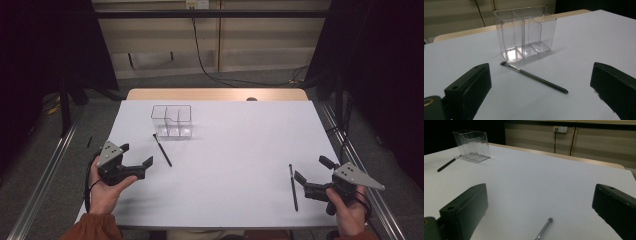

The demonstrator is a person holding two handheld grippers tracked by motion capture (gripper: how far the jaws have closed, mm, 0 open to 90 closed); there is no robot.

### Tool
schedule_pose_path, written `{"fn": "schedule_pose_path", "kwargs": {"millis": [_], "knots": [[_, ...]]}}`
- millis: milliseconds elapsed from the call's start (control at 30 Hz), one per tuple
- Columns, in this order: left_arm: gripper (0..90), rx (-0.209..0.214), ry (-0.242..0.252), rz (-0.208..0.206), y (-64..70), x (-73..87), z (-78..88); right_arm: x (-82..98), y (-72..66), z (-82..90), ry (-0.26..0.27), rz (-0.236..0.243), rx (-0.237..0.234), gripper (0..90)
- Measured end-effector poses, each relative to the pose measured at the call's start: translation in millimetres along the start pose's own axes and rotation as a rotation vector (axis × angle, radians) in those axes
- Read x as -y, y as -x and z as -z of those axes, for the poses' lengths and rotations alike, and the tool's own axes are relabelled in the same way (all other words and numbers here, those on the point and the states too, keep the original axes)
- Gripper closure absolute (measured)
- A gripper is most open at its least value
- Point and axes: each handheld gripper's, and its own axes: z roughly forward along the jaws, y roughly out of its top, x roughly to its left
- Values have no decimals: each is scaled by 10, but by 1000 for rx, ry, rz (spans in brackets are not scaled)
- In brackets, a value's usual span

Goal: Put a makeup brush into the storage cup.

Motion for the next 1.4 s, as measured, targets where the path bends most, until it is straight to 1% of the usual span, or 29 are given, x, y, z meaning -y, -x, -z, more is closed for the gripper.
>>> {"fn": "schedule_pose_path", "kwargs": {"millis": [33, 67, 167, 200, 333, 433, 500, 567, 633, 833, 867, 900, 1000, 1033, 1100, 1167, 1233, 1300, 1367, 1400], "knots": [[35, 0, -12, 7, -9, -11, -15, 0, 0, 0, 0, 0, 0, 0], [35, 8, -14, 1, -17, -18, -25, 0, -1, -1, 0, 0, -1, 0], [38, 6, -36, 5, -25, -53, -63, -2, -6, -2, -1, -2, 1, 0], [40, 13, -42, 13, -29, -67, -81, -2, -7, -2, -1, -2, 1, 0], [48, 15, -71, 7, -49, -119, -147, -2, -7, -3, -3, -1, 2, 0], [53, 17, -93, 13, -62, -163, -195, -2, -7, -5, -1, -4, 2, 0], [56, 19, -93, 14, -67, -181, -222, -2, -7, -6, -1, -3, 2, 0], [65, 22, -100, 24, -76, -194, -258, -2, -9, -7, -1, -2, 2, 0], [65, 22, -125, 21, -83, -211, -297, -2, -10, -7, -2, -1, 3, 0], [67, 16, -150, 14, -108, -273, -392, -1, -8, -7, -2, -3, 1, 0], [92, 17, -155, 12, -112, -277, -406, -1, -8, -7, -3, -3, 2, 0], [92, 16, -168, 17, -115, -280, -427, -1, -8, -7, -3, -3, 2, 0], [94, 20, -246, 24, -130, -305, -497, 0, -6, -6, -5, 4, 0, 0], [94, 16, -254, 20, -135, -314, -521, 0, -4, -6, -6, 4, -1, 0], [95, 17, -264, 32, -138, -329, -547, -1, -7, -6, -3, -3, 0, 0], [96, 16, -265, 29, -137, -345, -571, -1, -6, -6, -3, -2, 0, 0], [97, 11, -257, 25, -145, -357, -585, 0, -6, -6, -3, -3, 0, 0], [104, 7, -251, 35, -152, -356, -596, 0, -6, -6, -3, -3, 0, 0], [106, -6, -258, 34, -174, -355, -605, 1, -4, -6, -6, 2, -1, 0], [101, -13, -261, 44, -183, -355, -612, 1, -4, -6, -7, 3, -1, 0]]}}
